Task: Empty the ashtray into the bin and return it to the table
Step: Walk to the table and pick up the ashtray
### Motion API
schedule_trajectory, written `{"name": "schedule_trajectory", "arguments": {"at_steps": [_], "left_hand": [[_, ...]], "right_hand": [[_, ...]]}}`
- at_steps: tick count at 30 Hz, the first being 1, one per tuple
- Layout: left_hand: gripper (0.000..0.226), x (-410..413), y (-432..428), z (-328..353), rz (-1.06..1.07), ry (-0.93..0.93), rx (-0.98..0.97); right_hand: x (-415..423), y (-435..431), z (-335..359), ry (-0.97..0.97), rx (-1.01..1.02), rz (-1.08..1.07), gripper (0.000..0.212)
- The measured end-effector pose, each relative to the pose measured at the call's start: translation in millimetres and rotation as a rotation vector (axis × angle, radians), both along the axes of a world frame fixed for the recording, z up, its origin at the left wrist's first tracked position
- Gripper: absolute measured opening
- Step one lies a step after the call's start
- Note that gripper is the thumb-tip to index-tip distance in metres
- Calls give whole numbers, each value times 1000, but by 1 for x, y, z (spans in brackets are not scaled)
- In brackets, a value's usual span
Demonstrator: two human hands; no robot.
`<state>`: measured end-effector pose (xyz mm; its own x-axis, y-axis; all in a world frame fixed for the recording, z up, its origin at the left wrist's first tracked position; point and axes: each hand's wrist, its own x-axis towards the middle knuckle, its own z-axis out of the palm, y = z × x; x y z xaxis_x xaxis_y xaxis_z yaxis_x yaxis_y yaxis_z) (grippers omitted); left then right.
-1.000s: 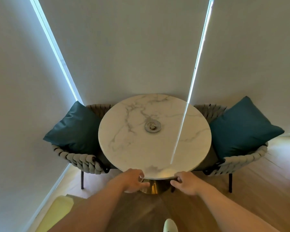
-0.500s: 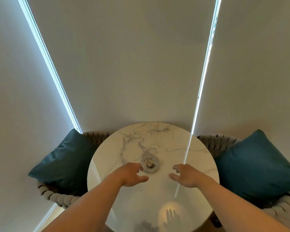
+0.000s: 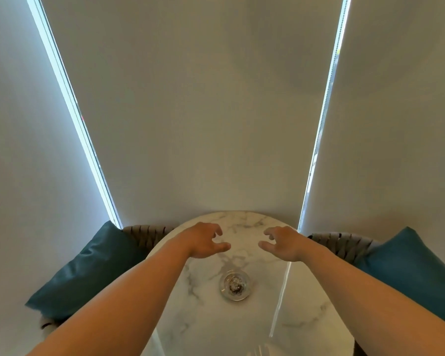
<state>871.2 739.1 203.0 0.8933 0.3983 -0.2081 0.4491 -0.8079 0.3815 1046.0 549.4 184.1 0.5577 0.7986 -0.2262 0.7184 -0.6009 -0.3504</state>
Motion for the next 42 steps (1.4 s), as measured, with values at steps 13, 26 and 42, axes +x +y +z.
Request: {"name": "schedule_trajectory", "arguments": {"at_steps": [13, 26, 42], "left_hand": [[66, 0, 56, -98, -41, 180, -126], [81, 41, 72, -237, -49, 267, -83], [109, 83, 61, -313, 17, 224, -101]], "right_hand": [[-15, 49, -88, 145, -162, -76, 70], [14, 74, -206, 253, -232, -55, 46], [46, 89, -289, 148, -232, -27, 113]]}}
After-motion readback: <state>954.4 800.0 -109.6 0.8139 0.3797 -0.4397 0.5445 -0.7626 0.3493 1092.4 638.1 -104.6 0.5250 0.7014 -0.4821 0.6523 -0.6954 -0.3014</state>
